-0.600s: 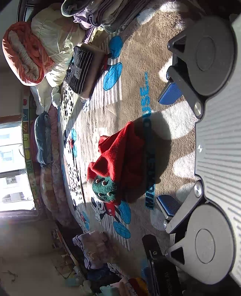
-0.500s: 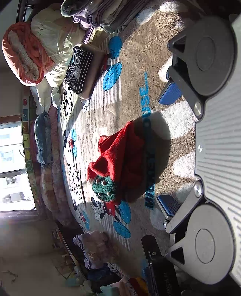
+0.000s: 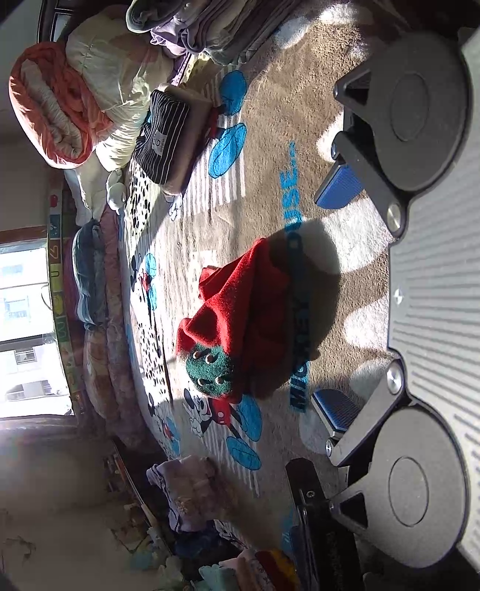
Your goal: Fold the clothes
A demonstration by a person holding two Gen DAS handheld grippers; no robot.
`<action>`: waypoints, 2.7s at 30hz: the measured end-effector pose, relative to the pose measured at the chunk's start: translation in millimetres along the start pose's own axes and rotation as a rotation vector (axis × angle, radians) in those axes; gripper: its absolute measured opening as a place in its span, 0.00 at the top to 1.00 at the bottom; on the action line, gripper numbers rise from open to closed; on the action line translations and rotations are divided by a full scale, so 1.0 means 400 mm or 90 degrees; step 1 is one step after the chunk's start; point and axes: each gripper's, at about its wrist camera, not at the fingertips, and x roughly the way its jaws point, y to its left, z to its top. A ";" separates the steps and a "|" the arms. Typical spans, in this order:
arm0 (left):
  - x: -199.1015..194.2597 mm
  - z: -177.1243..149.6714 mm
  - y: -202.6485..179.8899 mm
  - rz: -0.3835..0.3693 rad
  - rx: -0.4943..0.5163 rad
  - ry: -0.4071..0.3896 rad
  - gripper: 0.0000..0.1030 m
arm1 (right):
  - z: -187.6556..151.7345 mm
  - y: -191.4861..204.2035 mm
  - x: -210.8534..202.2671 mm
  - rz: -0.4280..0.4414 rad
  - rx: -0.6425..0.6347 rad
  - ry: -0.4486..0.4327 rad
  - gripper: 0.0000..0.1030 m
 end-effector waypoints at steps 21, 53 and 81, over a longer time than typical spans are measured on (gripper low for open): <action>-0.015 0.004 0.003 0.007 -0.004 0.000 0.00 | 0.007 0.026 -0.021 0.004 -0.010 -0.006 0.00; -0.007 0.020 -0.003 0.020 -0.007 -0.004 0.00 | 0.025 0.014 -0.005 0.023 -0.006 0.000 0.00; 0.242 0.069 -0.085 -0.064 0.132 0.083 0.00 | -0.050 -0.236 0.330 0.185 0.228 -0.011 0.00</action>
